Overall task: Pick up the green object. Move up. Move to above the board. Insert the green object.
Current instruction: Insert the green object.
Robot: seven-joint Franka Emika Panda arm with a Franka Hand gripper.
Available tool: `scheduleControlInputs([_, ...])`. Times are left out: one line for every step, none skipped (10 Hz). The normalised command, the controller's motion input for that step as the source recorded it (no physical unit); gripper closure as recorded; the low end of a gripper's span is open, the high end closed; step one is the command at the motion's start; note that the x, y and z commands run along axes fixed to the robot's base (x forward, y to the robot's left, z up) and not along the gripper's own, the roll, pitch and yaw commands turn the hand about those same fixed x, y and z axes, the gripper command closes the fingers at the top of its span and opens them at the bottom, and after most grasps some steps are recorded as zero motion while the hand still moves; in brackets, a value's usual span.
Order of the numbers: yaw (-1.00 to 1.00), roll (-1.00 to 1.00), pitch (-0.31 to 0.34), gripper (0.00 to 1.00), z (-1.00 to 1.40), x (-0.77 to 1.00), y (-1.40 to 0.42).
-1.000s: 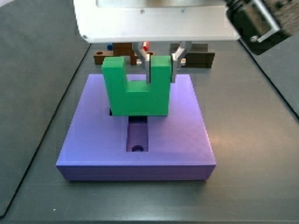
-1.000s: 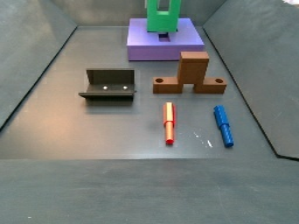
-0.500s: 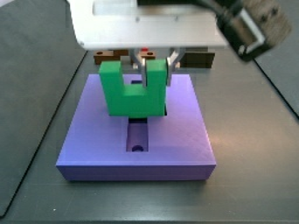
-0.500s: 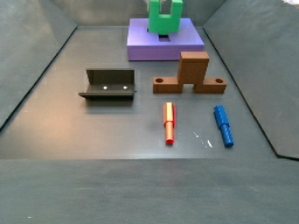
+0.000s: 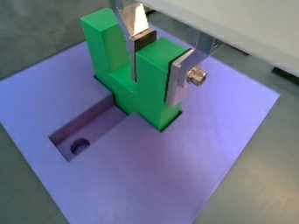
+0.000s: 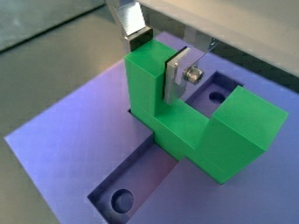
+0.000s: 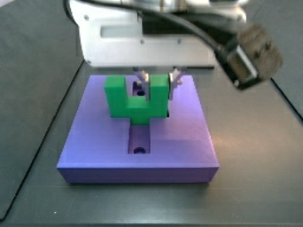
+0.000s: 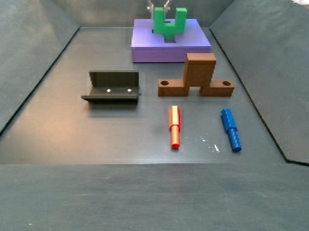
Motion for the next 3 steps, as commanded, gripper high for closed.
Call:
scheduleControlInputs([-0.03, 0.13, 0.000, 1.00, -1.00, 0.11, 0.00])
scheduleControlInputs([-0.01, 0.19, 0.000, 1.00, -0.82, 0.05, -0.01])
scheduleControlInputs([0.00, 0.00, 0.000, 1.00, 0.00, 0.00, 0.00])
